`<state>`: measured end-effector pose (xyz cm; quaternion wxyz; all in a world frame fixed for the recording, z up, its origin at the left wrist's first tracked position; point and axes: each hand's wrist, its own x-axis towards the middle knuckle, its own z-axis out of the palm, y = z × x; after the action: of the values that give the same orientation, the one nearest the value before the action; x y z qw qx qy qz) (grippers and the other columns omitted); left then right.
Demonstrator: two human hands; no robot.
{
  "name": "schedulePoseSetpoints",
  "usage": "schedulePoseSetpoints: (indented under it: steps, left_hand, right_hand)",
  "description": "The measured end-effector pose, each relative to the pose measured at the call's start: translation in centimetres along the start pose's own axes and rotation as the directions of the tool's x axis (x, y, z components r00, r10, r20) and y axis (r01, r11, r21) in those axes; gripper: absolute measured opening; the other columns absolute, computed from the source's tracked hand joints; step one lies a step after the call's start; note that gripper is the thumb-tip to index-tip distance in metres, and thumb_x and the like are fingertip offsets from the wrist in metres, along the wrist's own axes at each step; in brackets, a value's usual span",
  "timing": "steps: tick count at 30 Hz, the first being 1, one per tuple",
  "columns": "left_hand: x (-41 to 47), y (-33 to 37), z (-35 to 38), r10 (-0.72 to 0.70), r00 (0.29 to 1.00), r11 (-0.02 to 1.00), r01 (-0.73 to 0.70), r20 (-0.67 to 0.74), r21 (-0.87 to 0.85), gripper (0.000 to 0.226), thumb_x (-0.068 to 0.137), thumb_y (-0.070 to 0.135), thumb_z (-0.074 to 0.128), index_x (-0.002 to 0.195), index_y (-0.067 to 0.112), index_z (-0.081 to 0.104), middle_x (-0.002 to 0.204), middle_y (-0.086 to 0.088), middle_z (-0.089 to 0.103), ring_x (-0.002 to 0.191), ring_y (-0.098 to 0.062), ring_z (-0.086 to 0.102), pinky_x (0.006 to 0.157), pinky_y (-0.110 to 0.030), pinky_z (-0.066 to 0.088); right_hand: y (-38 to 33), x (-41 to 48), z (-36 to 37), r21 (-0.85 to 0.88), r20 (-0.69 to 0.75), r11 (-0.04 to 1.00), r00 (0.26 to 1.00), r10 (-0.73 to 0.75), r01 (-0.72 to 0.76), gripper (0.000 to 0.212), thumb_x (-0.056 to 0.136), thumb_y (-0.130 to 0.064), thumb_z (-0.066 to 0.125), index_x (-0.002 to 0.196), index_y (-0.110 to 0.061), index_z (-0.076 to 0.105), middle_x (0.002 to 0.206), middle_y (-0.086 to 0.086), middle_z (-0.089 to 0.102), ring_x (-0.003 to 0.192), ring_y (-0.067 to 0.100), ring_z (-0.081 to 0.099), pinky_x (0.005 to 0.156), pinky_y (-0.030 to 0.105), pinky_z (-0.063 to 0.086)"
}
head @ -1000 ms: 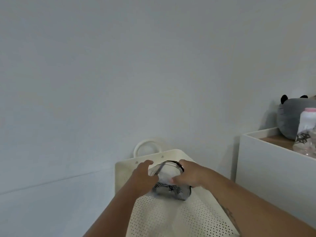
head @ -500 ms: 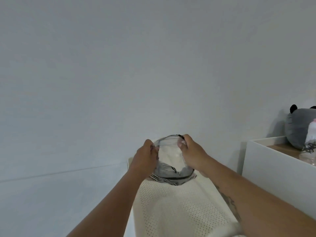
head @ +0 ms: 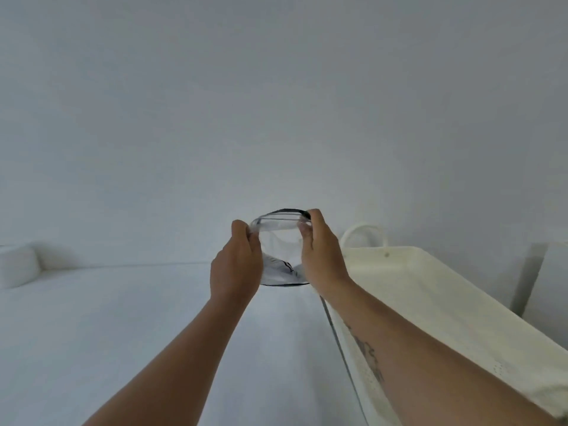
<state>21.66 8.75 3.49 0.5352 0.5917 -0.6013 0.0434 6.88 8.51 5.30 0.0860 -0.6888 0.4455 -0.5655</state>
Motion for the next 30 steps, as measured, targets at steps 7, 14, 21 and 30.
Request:
schedulePoseSetpoints:
  steps: [7, 14, 21, 30]
  left_hand:
    - [-4.7, -8.1, -2.9, -0.027, 0.973, 1.0, 0.026, 0.231, 0.006, 0.017, 0.095, 0.048, 0.035, 0.094, 0.031, 0.032, 0.083, 0.009, 0.056, 0.066, -0.021, 0.057, 0.052, -0.034, 0.041]
    - [-7.0, -11.7, -4.1, -0.146, 0.863, 0.954, 0.253, 0.484, -0.163, 0.037, 0.089, 0.044, 0.056, 0.122, 0.039, 0.041, 0.095, 0.011, 0.062, 0.079, 0.007, 0.061, 0.057, -0.01, 0.043]
    - [-7.4, -12.7, -4.0, -0.28, 0.879, 0.933, 0.343, 0.386, -0.106, 0.015, 0.092, 0.036, 0.055, 0.081, 0.027, 0.056, 0.073, 0.004, 0.061, 0.058, -0.008, 0.054, 0.05, -0.016, 0.037]
    - [-6.5, -13.2, -5.2, -0.305, 0.923, 0.932, 0.34, 0.235, -0.123, 0.013, 0.09, 0.034, 0.059, 0.078, 0.03, 0.059, 0.072, 0.008, 0.058, 0.055, -0.007, 0.048, 0.053, -0.021, 0.037]
  right_hand:
    - [1.7, -6.4, 7.3, 0.013, 0.056, 0.986, 0.985, 0.164, -0.164, 0.024, 0.102, -0.027, 0.039, 0.125, -0.024, 0.044, 0.11, -0.003, 0.055, 0.107, 0.021, 0.055, 0.09, 0.041, 0.048]
    - [2.5, -10.2, 7.8, 0.287, 0.055, 0.826, 0.87, 0.491, -0.485, 0.046, 0.095, -0.042, 0.052, 0.137, -0.027, 0.037, 0.135, -0.004, 0.045, 0.121, 0.011, 0.049, 0.098, 0.032, 0.041]
    - [3.5, -9.8, 6.1, 0.328, 0.388, 0.688, 0.756, 0.527, -0.648, 0.038, 0.088, -0.037, 0.059, 0.124, -0.045, 0.052, 0.1, -0.009, 0.063, 0.068, -0.007, 0.062, 0.076, 0.025, 0.044]
    - [4.6, -9.5, 7.1, 0.245, 0.28, 0.839, 0.863, 0.419, -0.487, 0.018, 0.088, -0.014, 0.06, 0.092, -0.031, 0.062, 0.089, -0.008, 0.066, 0.078, 0.013, 0.06, 0.065, 0.018, 0.047]
